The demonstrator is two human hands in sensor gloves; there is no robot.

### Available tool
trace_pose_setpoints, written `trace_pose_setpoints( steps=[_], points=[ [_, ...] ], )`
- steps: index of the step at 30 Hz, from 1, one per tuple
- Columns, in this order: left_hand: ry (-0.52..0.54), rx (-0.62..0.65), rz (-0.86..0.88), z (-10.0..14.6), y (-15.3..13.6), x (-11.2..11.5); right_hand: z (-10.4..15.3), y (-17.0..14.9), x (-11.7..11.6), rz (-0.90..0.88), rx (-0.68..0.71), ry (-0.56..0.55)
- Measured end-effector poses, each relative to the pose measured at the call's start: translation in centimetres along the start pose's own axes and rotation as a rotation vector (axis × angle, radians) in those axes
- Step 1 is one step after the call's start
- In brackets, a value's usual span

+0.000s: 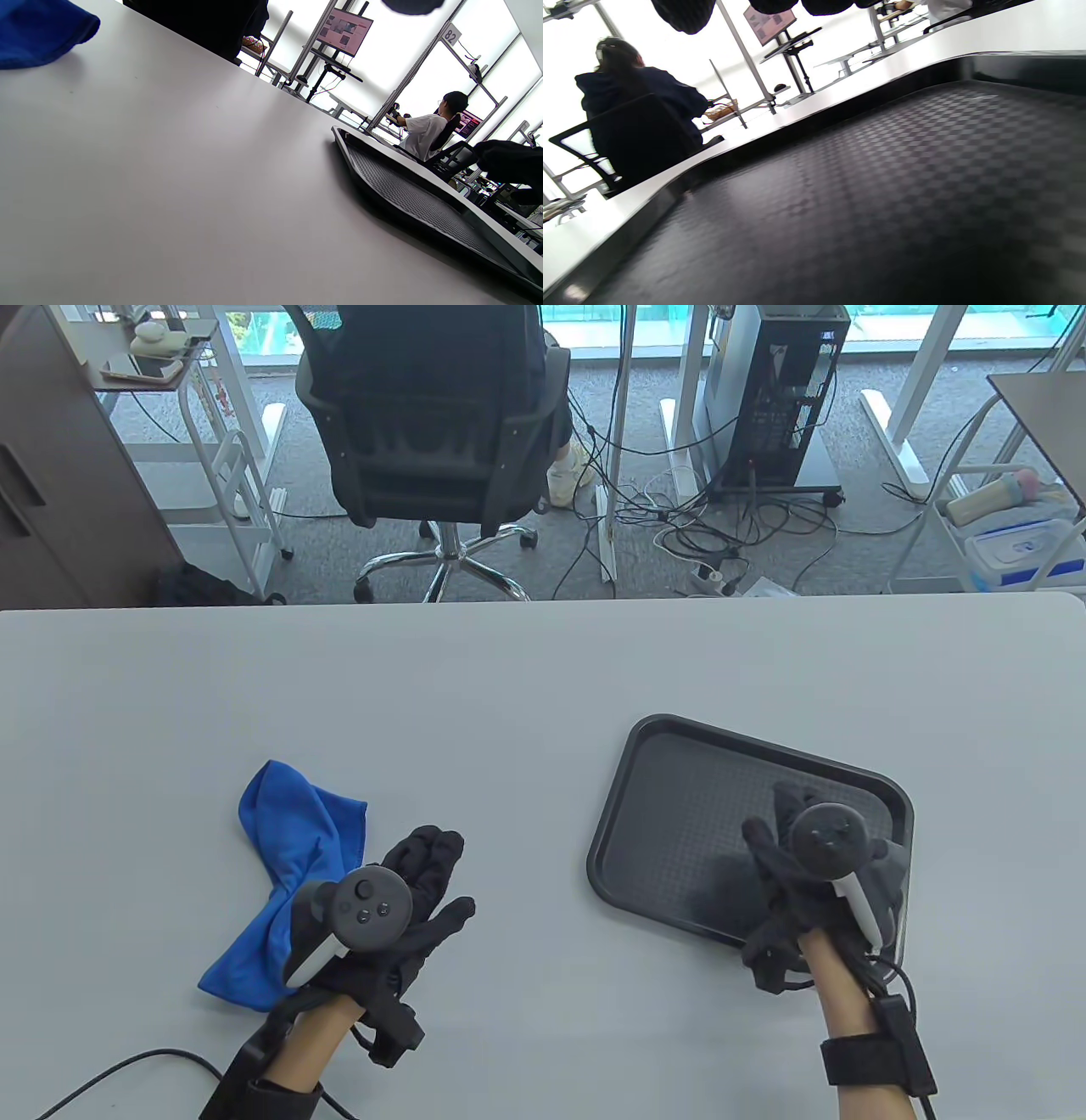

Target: Wipe the tray with a rectangular towel

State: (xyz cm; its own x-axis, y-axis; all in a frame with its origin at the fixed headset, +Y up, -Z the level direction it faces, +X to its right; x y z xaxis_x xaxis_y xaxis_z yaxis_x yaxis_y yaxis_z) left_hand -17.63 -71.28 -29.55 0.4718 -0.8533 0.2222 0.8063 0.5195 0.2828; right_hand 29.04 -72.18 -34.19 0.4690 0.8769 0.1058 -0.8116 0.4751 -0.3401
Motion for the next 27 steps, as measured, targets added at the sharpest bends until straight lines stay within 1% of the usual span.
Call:
trace_pose_setpoints(
  steps=[3,6,10,17,21,27],
  points=[
    [-0.005,0.001,0.003,0.0,0.0,0.1,-1.0,-3.5,-0.1,0.041,-0.125,-0.008],
    [-0.010,0.002,0.000,0.0,0.1,0.2,-1.2,-6.0,-0.4,0.103,-0.233,0.012],
    [-0.009,0.003,0.002,0.0,0.1,0.1,-1.3,-8.1,0.0,0.119,-0.331,-0.013],
    [-0.023,0.000,0.003,0.0,0.0,0.4,-0.8,-11.8,-0.4,0.098,-0.548,0.049],
    [-0.027,-0.001,0.003,0.0,0.1,0.4,-0.7,-12.4,-0.7,0.115,-0.587,0.087],
    [-0.036,-0.004,0.002,0.0,0.1,0.5,-1.2,-12.1,-1.0,0.194,-0.547,0.133]
  ],
)
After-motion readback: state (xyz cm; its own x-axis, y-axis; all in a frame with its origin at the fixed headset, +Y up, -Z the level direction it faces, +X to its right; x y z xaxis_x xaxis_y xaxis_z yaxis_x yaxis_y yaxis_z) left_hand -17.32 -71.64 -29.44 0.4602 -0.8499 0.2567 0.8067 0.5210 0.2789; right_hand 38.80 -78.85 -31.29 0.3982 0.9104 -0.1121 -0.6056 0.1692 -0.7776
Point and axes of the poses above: the tracker on the back of each hand, its own y axis roughly to the thumb side, its own z axis roughly from the fingertips to the wrist, x = y × z, the point moved 4 cm from there along -z, roughly from the wrist to the fingertips
